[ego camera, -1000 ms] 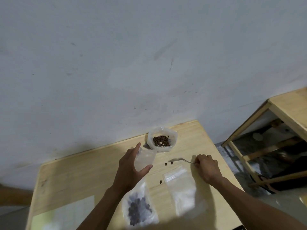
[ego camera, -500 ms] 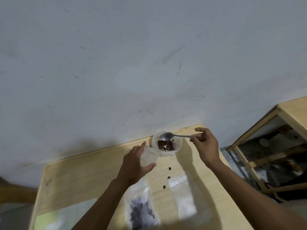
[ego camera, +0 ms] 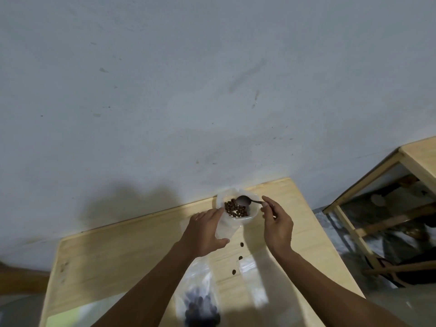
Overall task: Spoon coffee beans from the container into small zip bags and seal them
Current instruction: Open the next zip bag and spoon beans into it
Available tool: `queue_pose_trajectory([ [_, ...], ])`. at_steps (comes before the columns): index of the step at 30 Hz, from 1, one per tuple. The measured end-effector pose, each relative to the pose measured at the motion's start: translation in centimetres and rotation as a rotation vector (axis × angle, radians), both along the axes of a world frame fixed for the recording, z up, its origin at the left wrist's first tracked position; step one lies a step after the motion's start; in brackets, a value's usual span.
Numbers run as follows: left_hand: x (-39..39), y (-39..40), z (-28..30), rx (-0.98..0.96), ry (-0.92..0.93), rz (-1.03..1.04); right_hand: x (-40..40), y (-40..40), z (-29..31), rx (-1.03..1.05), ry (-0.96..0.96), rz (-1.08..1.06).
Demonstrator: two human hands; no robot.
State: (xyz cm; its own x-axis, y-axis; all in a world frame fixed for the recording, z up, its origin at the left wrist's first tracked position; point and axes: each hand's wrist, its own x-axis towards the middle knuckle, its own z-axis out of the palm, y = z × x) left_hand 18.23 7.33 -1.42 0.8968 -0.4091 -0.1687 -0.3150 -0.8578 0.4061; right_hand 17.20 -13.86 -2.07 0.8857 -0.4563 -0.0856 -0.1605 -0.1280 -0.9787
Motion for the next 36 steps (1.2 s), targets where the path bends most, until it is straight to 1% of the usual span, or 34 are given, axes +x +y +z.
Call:
queue_pose_trajectory([
  [2,0.1,-0.2,-0.4,-0.01,0.019,0.014,0.0,0.4,-0.9,0.052,0.055,-0.056],
  [5,0.1,-0.2,-0.9,-0.018,0.026,0.03,0.2,0.8,-1.3,0.093,0.132,-0.059],
  [12,0.1,-0.1,-1.1,-0.034,0.009,0.057,0.7,0.2,-1.2,0.18,0.281,0.086],
  [17,0.0,-0.2,-1.2,-0.022,-0.011,0.066,1.2,-1.0,-0.7,0.201,0.341,0.134],
  [21,-0.3,-0.1,-1.2,-0.004,-0.012,0.065,0.9,-1.5,-0.1,0.229,0.379,0.097],
  [26,-0.6,-0.1,-1.0,-0.008,-0.001,0.065,0.8,-1.4,0.2,0.29,0.49,0.038],
  [31,-0.8,0.1,-0.5,-0.026,-0.025,0.102,1.1,-1.8,0.8,0.31,0.412,-0.055],
  [36,-1.1,0.4,0.0,-0.053,-0.073,0.184,1.6,-2.6,2.9,0.287,0.298,-0.055],
])
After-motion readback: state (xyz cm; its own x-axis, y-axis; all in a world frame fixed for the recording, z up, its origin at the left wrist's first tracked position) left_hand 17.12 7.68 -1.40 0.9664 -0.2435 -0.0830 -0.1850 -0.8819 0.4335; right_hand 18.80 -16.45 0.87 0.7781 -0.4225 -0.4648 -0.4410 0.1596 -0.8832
